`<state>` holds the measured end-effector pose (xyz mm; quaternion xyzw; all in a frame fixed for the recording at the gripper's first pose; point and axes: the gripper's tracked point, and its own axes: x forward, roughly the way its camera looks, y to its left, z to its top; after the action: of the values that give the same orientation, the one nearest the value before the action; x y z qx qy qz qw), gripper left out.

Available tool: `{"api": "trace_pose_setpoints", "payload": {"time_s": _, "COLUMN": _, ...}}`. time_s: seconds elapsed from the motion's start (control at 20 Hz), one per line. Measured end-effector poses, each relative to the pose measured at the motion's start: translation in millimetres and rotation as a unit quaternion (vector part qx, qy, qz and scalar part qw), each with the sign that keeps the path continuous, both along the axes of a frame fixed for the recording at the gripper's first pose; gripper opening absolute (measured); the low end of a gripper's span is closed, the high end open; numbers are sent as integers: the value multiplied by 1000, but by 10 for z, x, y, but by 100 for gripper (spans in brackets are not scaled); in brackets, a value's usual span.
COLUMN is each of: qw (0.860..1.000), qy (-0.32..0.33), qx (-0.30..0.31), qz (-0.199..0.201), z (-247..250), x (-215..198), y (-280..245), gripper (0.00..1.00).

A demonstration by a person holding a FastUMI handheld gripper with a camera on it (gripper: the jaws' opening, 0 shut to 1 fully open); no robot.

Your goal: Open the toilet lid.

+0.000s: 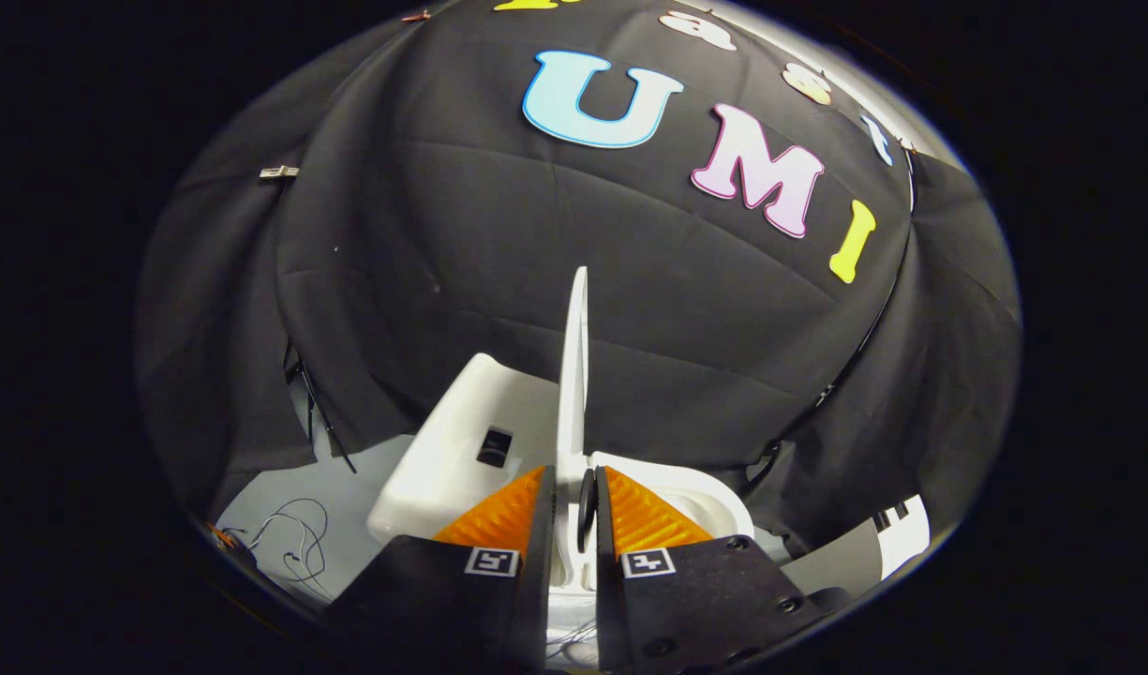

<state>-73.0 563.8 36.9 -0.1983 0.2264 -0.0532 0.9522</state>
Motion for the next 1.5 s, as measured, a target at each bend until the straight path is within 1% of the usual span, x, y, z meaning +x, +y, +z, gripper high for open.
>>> {"api": "trace_pose_setpoints", "payload": {"time_s": 0.05, "qw": 1000, "qy": 2, "qx": 3, "qz": 11, "z": -1, "x": 19, "y": 47, "gripper": 26}}
{"api": "trace_pose_setpoints", "payload": {"time_s": 0.2, "qw": 999, "qy": 11, "qx": -3, "qz": 41, "z": -2, "x": -50, "y": 192, "gripper": 70}}
{"api": "trace_pose_setpoints", "payload": {"time_s": 0.3, "qw": 999, "qy": -8, "qx": -24, "qz": 48, "z": 90, "x": -51, "y": 182, "gripper": 99}}
{"api": "trace_pose_setpoints", "payload": {"time_s": 0.45, "qw": 998, "qy": -9, "qx": -23, "qz": 60, "z": 90, "x": -90, "y": 250, "gripper": 99}}
{"api": "trace_pose_setpoints", "payload": {"time_s": 0.55, "qw": 998, "qy": -5, "qx": -23, "qz": 56, "z": 91, "x": -102, "y": 226, "gripper": 99}}
{"api": "trace_pose_setpoints", "payload": {"time_s": 0.65, "qw": 998, "qy": -14, "qx": -24, "qz": 53, "z": 144, "x": -94, "y": 201, "gripper": 99}}
{"api": "trace_pose_setpoints", "payload": {"time_s": 0.75, "qw": 998, "qy": -19, "qx": -12, "qz": 55, "z": 189, "x": -80, "y": 176, "gripper": 99}}
{"api": "trace_pose_setpoints", "payload": {"time_s": 1.0, "qw": 997, "qy": -44, "qx": 11, "qz": 63, "z": 490, "x": -50, "y": 95, "gripper": 99}}
{"api": "trace_pose_setpoints", "payload": {"time_s": 1.15, "qw": 995, "qy": -53, "qx": 39, "qz": 74, "z": 693, "x": -71, "y": 56, "gripper": 99}}
{"api": "trace_pose_setpoints", "payload": {"time_s": 1.25, "qw": 992, "qy": -60, "qx": 58, "qz": 90, "z": 849, "x": -126, "y": 19, "gripper": 99}}
{"api": "trace_pose_setpoints", "payload": {"time_s": 1.4, "qw": 988, "qy": -67, "qx": 85, "qz": 110, "z": 1089, "x": -218, "y": -156, "gripper": 99}}
{"api": "trace_pose_setpoints", "payload": {"time_s": 1.5, "qw": 985, "qy": -75, "qx": 102, "qz": 116, "z": 1197, "x": -223, "y": -373, "gripper": 99}}
